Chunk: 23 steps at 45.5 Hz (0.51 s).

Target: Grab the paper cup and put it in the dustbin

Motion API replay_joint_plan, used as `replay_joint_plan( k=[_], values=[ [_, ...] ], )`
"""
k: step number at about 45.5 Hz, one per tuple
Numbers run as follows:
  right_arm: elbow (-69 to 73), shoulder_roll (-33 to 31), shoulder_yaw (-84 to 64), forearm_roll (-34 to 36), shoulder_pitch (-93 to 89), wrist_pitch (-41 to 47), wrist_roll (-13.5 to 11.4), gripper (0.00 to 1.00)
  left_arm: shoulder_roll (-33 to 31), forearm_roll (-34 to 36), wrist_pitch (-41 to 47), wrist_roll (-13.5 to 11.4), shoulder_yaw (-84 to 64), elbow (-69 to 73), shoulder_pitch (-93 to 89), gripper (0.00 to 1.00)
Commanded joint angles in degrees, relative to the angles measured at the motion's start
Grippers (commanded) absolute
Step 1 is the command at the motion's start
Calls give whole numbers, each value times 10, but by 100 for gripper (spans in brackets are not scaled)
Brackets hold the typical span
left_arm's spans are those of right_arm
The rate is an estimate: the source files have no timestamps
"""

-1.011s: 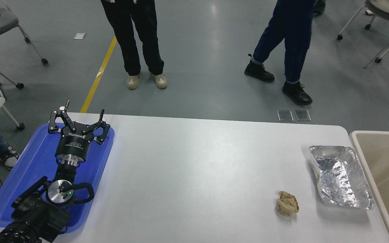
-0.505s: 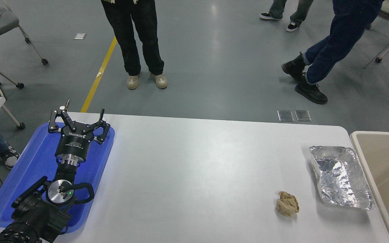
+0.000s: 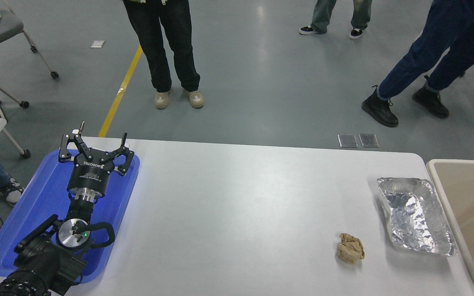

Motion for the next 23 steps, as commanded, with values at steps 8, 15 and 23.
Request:
replay_joint_plan(
  k=[8, 15, 23],
  values=[
    [231, -131, -175, -45, 248, 26, -40, 100, 0, 1, 0, 1, 0, -1, 0, 100],
    [289, -147, -290, -45, 382, 55, -40, 100, 0, 1, 0, 1, 0, -1, -1, 100],
    [354, -127, -458, -44, 565, 74, -39, 100, 0, 1, 0, 1, 0, -1, 0, 100]
  ],
)
